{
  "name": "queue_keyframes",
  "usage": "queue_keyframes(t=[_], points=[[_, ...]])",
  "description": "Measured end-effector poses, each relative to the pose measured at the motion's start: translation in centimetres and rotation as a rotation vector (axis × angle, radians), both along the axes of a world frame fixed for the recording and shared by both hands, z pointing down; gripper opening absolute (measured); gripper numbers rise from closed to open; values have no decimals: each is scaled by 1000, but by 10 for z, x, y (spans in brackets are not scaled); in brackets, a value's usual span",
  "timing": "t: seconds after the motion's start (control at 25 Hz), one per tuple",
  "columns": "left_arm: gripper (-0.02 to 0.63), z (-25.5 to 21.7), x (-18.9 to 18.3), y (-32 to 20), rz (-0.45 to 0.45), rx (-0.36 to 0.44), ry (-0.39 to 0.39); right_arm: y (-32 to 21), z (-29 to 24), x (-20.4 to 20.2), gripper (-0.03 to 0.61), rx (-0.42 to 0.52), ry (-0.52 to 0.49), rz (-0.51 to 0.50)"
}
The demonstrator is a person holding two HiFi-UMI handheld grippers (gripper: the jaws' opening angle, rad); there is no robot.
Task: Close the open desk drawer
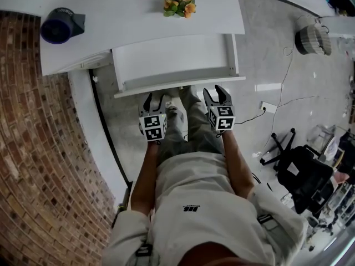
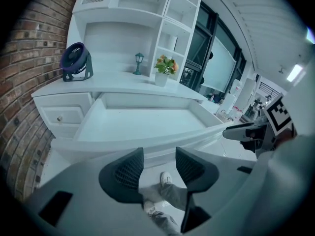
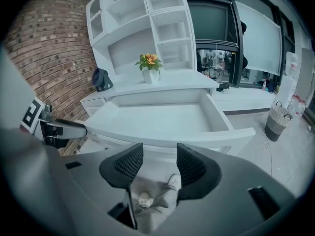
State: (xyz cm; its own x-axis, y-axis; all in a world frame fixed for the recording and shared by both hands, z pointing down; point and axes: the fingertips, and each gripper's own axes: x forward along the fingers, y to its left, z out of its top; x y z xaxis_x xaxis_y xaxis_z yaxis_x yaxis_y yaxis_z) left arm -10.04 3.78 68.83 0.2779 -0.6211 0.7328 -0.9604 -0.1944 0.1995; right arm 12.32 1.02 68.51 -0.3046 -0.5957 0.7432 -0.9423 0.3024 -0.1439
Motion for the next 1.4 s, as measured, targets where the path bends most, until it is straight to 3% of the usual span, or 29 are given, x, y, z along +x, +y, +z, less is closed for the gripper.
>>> queue_keyframes(t=[0.48, 1.4], points=[[242, 12, -4, -6, -70, -34, 3, -10, 15, 4, 221, -26, -10, 17], [238, 12, -7, -27, -89, -39, -15, -32, 18, 7, 221, -35, -11, 9]])
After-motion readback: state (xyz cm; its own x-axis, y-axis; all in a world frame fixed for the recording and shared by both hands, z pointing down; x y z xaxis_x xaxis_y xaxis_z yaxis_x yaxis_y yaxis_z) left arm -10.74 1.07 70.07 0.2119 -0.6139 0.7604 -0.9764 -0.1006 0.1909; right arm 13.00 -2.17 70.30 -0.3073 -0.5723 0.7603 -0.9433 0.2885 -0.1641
